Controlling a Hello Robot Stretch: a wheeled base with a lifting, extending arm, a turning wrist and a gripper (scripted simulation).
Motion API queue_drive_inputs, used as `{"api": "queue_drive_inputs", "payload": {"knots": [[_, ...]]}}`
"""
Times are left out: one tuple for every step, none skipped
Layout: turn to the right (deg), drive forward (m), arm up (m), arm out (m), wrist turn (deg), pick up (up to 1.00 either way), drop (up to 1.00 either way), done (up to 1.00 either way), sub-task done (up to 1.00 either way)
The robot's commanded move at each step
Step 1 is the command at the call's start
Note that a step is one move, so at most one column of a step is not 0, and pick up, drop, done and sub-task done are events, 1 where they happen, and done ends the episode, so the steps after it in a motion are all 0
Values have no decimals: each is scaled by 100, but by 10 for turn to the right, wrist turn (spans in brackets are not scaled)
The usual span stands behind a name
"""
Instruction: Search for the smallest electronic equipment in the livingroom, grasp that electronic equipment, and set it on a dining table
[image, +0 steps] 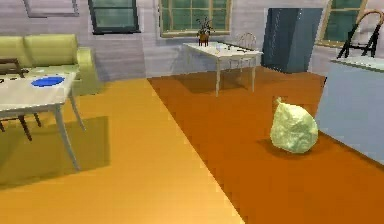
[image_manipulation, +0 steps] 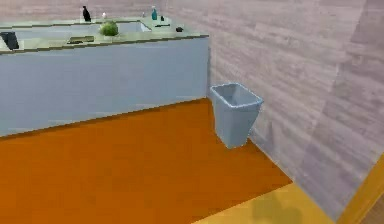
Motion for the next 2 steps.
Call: {"api": "queue_drive_inputs", "payload": {"knots": [[0,85,0,0,0,0,0,0,0],[-450,0,0,0,0,0,0,0,0]]}}
